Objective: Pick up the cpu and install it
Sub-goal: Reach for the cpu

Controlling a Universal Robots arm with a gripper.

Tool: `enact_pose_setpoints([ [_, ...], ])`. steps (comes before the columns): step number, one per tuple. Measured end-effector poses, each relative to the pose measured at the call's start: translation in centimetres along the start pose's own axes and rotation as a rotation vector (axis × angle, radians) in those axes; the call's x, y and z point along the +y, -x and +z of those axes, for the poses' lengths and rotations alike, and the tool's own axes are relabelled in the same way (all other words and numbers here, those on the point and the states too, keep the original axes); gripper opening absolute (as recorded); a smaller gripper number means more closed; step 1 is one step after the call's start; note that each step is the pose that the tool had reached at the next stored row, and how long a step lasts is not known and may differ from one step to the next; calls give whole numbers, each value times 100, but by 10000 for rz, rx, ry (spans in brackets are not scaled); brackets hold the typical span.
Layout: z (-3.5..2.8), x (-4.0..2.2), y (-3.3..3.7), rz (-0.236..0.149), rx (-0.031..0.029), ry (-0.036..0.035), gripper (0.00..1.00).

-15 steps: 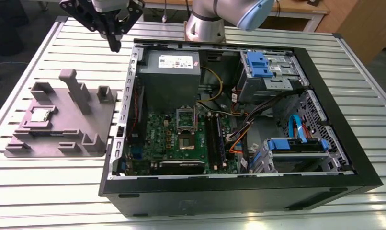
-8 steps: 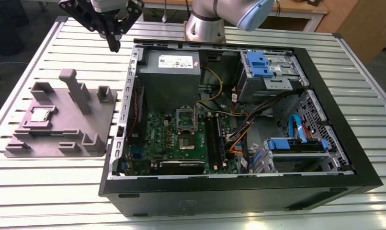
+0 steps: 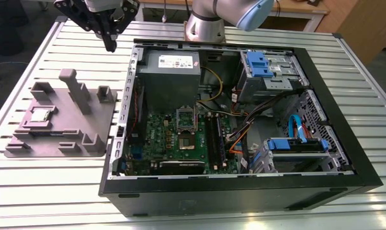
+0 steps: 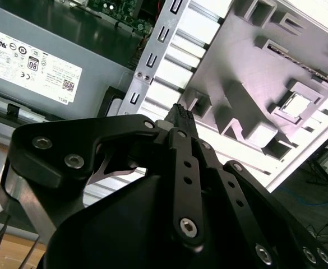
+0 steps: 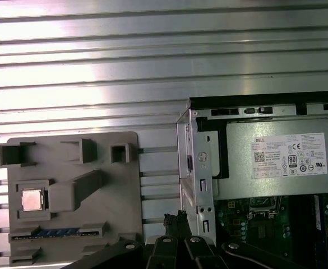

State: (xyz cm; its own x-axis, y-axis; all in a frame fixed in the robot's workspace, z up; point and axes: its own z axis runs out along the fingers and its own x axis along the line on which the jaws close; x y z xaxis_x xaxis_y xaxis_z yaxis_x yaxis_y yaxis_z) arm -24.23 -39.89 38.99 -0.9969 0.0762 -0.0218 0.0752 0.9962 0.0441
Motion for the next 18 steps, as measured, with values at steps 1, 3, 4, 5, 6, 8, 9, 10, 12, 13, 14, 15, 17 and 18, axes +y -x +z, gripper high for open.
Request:
enact_pose_setpoints([
  [1, 0, 0, -2, 0, 0, 0, 10],
  [3, 0, 0, -6, 0, 0, 0, 10],
  [4, 0, -1, -8, 0, 0, 0, 10],
  [5, 0, -1, -10, 0, 0, 0, 10],
  [6, 0, -1, -11, 0, 0, 0, 10],
  [8, 0, -1, -15, 0, 0, 0, 10],
  [9, 0, -1, -17, 0, 0, 0, 10],
  [10, 0, -1, -21, 0, -1, 1, 10],
  [12, -1, -2, -26, 0, 0, 0, 10],
  [13, -1, -2, -28, 0, 0, 0, 10],
  [14, -1, -2, -30, 0, 0, 0, 10],
  [15, -1, -2, -32, 0, 0, 0, 10],
  [17, -1, -3, -36, 0, 0, 0, 10],
  [18, -1, -3, -38, 0, 0, 0, 10],
])
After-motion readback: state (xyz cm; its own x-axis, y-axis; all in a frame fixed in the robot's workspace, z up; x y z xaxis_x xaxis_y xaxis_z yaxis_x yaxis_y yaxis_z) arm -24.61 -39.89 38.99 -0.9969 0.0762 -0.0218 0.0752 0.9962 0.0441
